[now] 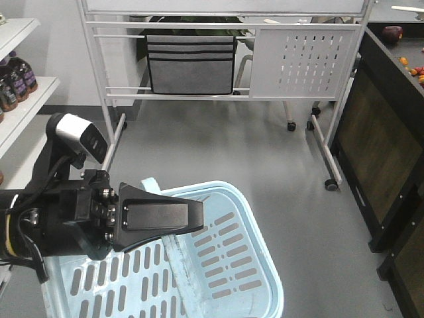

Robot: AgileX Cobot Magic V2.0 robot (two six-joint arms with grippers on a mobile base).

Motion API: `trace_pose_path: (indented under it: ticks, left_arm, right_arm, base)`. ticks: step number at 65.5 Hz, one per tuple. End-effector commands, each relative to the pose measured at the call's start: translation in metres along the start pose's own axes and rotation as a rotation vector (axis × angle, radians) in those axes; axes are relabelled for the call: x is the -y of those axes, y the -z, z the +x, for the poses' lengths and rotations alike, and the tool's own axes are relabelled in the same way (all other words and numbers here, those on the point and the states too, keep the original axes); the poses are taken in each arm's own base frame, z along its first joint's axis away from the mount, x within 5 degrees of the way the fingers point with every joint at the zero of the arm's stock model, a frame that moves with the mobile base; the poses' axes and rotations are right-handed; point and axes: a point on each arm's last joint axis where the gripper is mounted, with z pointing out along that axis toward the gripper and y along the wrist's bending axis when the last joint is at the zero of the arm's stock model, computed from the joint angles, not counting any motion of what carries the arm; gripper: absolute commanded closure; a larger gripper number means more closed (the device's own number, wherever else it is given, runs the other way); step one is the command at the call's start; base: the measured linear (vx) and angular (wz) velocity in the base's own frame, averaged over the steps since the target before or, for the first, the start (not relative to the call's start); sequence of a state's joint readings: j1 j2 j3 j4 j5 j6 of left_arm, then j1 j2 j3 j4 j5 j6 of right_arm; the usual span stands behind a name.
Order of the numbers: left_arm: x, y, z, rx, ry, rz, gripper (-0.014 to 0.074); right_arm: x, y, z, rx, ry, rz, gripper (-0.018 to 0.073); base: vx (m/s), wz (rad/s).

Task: Place coke in basket with both arms
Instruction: 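Drive the base away from the shelf, turning, holding the basket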

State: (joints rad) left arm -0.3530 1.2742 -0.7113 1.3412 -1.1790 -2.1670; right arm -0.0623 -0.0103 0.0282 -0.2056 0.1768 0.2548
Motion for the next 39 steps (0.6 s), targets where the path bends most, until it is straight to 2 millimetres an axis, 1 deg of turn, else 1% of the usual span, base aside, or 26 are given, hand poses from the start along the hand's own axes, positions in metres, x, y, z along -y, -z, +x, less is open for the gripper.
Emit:
trace_pose_path:
  ticks: [1, 39]
  left_arm:
    - [0.0306, 0.0028, 0.0024, -0.044, -0.024, 0.225, 0.0603]
    - [0.0306, 0.0028, 0.0024, -0.044, -0.024, 0.225, 0.0603]
  right_arm:
    - [-0.0011, 0.0008, -0.0048, 0.076, 0.019, -0.01, 0.0565]
    - [-0.0011, 0.0008, -0.0048, 0.076, 0.019, -0.01, 0.0565]
  base:
    - [0.25, -0.11]
    - [0.26, -0.09]
